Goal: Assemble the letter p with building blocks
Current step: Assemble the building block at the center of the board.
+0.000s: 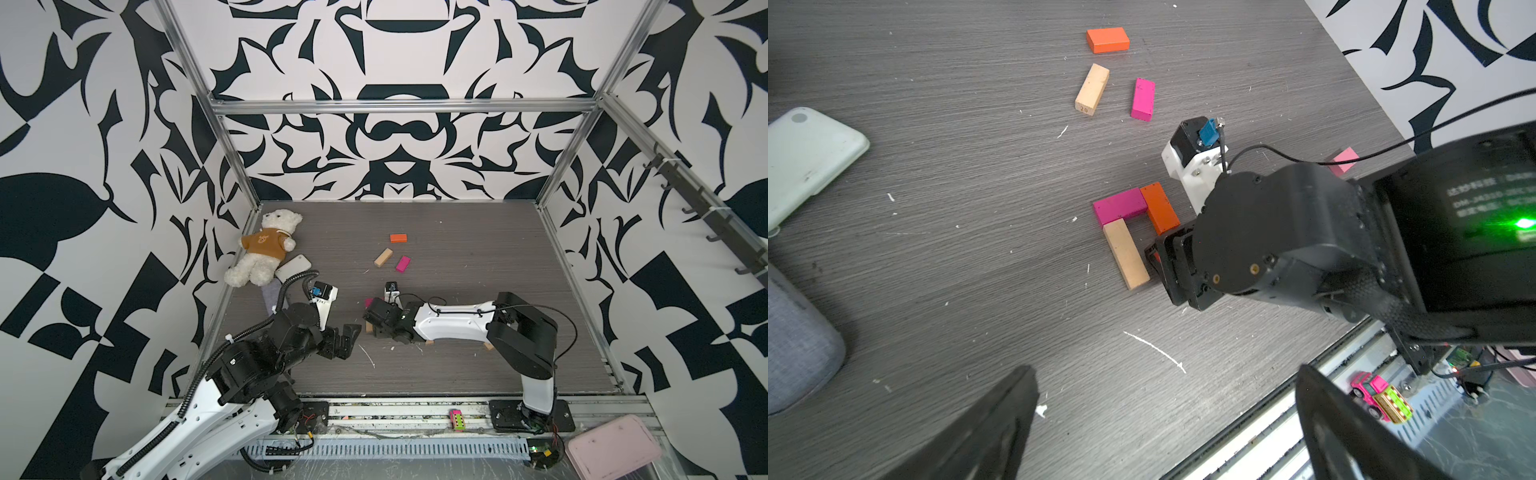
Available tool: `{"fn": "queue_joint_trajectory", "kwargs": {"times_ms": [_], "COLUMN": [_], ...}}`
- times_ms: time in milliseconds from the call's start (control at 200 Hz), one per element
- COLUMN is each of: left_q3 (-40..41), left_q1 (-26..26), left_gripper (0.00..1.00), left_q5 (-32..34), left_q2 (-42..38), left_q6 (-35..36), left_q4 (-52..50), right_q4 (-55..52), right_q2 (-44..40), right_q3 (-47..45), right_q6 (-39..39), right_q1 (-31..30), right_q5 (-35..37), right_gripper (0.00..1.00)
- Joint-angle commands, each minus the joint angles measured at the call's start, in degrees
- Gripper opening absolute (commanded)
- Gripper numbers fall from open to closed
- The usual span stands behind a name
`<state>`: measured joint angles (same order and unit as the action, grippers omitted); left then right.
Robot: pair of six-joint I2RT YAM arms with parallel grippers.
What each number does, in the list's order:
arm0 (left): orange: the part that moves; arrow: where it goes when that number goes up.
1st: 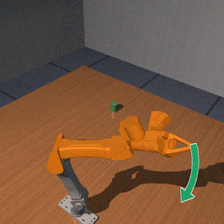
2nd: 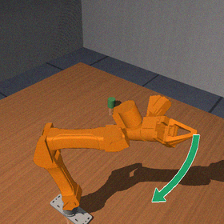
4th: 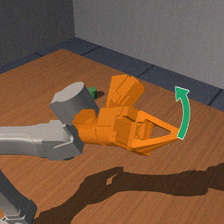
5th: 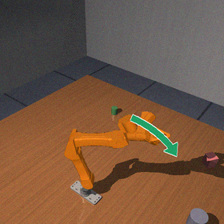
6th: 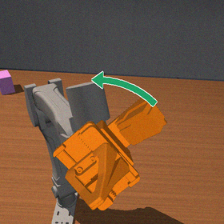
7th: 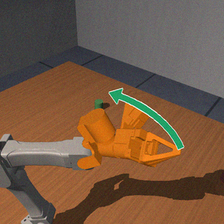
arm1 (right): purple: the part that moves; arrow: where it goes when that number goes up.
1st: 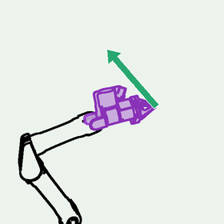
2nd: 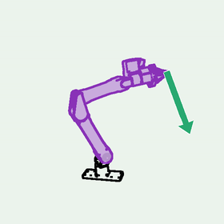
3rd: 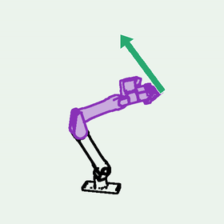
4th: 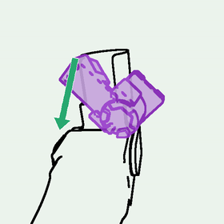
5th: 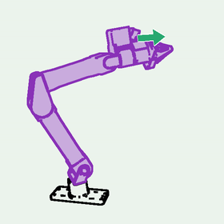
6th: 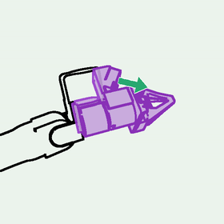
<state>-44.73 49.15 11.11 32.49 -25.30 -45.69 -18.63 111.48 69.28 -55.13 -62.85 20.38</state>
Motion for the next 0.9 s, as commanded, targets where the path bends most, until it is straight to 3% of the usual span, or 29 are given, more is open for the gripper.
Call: {"fn": "queue_joint_trajectory", "kwargs": {"times_ms": [0, 895], "left_q3": [0.4, 0.4], "left_q1": [-0.2, -0.2], "left_gripper": [1.00, 1.00], "left_q5": [-0.3, -0.7], "left_q2": [0.0, -0.2], "left_q6": [0.1, 0.1], "left_q4": [-1.3, -1.2], "right_q4": [-1.8, -1.7], "right_q2": [1.0, 1.9], "right_q3": [1.3, 1.5], "right_q6": [0.1, -0.9], "right_q1": [0.3, 0.7], "right_q5": [0.2, 0.4], "right_gripper": [0.71, 0.67]}}
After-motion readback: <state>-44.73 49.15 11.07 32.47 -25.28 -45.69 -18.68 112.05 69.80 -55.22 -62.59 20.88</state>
